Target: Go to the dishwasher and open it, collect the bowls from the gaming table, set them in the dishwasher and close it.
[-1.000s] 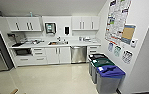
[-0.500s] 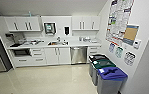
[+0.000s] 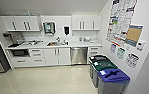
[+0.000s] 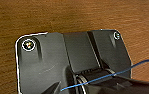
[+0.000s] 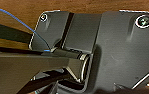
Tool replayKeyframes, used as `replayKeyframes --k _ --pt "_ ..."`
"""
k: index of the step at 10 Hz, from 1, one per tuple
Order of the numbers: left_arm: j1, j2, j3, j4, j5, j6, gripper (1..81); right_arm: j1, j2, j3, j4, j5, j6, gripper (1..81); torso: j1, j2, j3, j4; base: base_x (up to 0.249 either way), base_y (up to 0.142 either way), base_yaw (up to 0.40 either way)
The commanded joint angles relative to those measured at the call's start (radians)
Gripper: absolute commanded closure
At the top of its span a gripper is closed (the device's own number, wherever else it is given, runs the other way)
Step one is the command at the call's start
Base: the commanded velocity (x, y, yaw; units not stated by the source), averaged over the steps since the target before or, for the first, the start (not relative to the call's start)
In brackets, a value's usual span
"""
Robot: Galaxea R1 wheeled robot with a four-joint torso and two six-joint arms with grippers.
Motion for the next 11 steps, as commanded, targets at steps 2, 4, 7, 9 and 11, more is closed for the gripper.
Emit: replayKeyframes --k 2,4,7,9,11 --pt "-0.056 -0.009 0.007 -0.003 0.050 0.001 1.0 0.046 -0.002 0.007 -0.011 -0.052 -0.005 1.0 0.000 0.000 0.000 0.000 0.116 0.000 0.000" --pt "-0.055 -0.009 0.007 -0.003 0.050 0.001 1.0 0.046 -0.002 0.007 -0.011 -0.052 -0.005 1.0 0.000 0.000 0.000 0.000 0.116 0.000 0.000" --pt "-0.056 -0.009 0.007 -0.005 0.050 0.001 1.0 0.046 -0.002 0.007 -0.011 -0.052 -0.005 1.0 0.000 0.000 0.000 0.000 0.116 0.000 0.000" --pt "-0.055 -0.009 0.007 -0.003 0.050 0.001 1.0 0.046 -0.002 0.007 -0.013 -0.052 -0.005 1.0 0.000 0.000 0.000 0.000 0.116 0.000 0.000" --pt "-0.055 -0.009 0.007 -0.003 0.049 0.001 1.0 0.046 -0.002 0.007 -0.011 -0.052 -0.005 1.0 0.000 0.000 0.000 0.000 0.116 0.000 0.000"
